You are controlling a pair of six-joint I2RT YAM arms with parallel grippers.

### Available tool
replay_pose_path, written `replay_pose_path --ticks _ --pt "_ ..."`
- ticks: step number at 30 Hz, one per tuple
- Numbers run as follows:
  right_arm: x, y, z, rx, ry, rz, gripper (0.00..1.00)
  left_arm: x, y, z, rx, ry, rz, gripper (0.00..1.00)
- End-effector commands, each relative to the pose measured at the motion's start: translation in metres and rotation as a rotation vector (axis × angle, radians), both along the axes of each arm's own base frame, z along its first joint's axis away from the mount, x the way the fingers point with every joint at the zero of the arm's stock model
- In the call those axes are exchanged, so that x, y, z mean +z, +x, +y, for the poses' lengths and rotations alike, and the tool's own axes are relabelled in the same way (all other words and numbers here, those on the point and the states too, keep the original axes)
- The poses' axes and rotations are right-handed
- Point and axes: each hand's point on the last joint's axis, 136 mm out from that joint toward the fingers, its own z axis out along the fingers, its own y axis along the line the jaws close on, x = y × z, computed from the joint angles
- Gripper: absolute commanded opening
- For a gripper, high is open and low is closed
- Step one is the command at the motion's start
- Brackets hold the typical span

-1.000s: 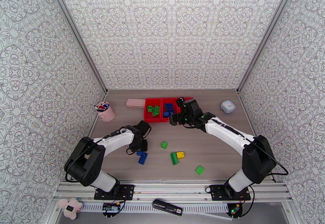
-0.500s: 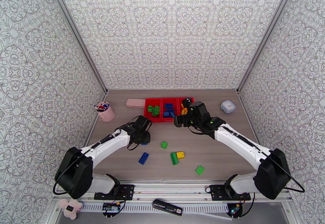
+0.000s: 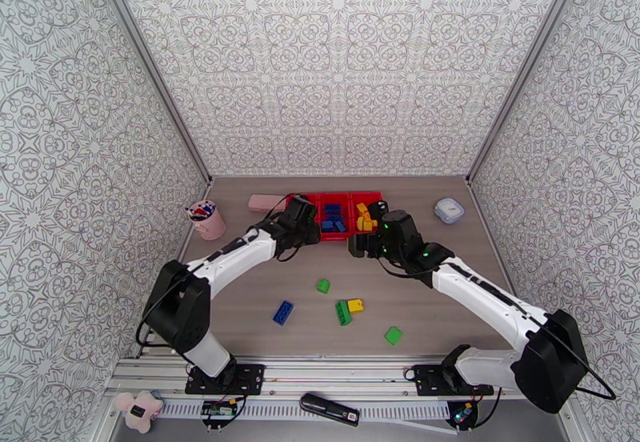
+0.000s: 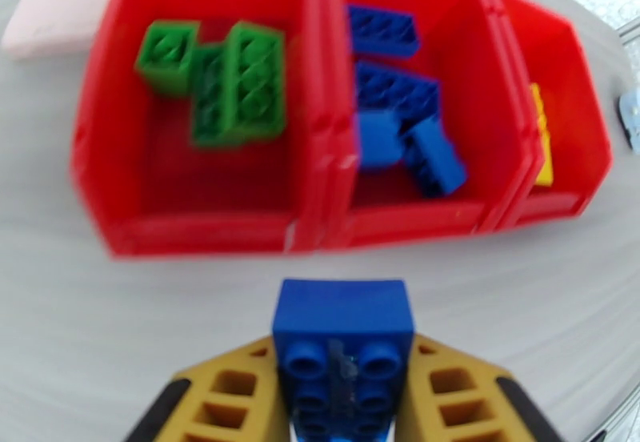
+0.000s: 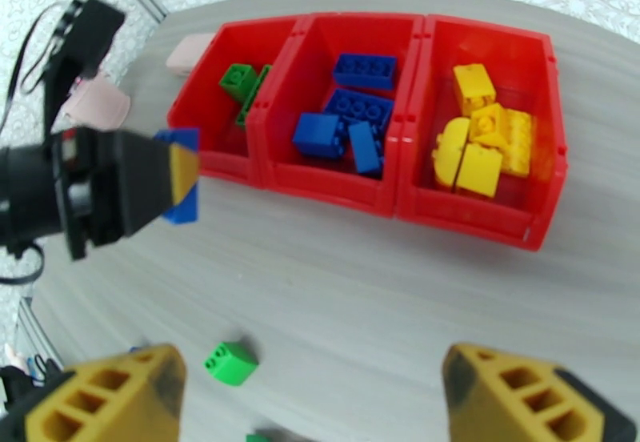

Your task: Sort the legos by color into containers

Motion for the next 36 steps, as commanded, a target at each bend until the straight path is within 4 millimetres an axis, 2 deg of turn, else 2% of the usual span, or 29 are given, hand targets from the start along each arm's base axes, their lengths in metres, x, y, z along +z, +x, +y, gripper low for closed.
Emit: replay_pose_path --ticks 1,6,13,16,19,23,27,31,36 --pt "0.0 -0.005 -0.007 -0.029 -0.008 -0.006 0.88 0.01 0.022 -0.023 -0.014 -0.044 -0.018 0.28" --pt "-0.002 -0.009 -0.014 -0.04 -0.021 -0.007 0.88 0.004 0.052 -0.042 -0.03 -0.029 -0.006 0.29" --pt "-0.006 -0.016 -0.021 -0.04 -0.052 0.001 0.88 -0.007 0.088 -0.057 -0.049 -0.009 0.015 0.32" --pt "-0.007 -0.018 -0.024 -0.033 -0.069 0.001 0.88 -0.005 0.097 -0.061 -0.062 -0.005 0.014 0.4" --pt "-0.009 -0.021 -0.022 0.0 -0.089 0.006 0.88 0.009 0.098 -0.06 -0.076 0.001 -0.027 0.58" --pt "-0.019 -0.027 -0.018 0.073 -0.153 0.028 0.88 0.039 0.088 -0.056 -0.101 -0.003 -0.097 0.8" --pt "-0.024 -0.034 -0.013 0.124 -0.186 0.035 0.89 0.065 0.062 -0.044 -0.126 0.008 -0.141 0.93" --pt "-0.027 -0.042 -0.003 0.202 -0.21 0.033 0.89 0.079 0.028 -0.027 -0.139 0.022 -0.178 1.0" --pt "-0.033 -0.048 0.014 0.304 -0.269 0.025 0.89 0.076 -0.025 -0.008 -0.224 0.029 -0.215 1.0"
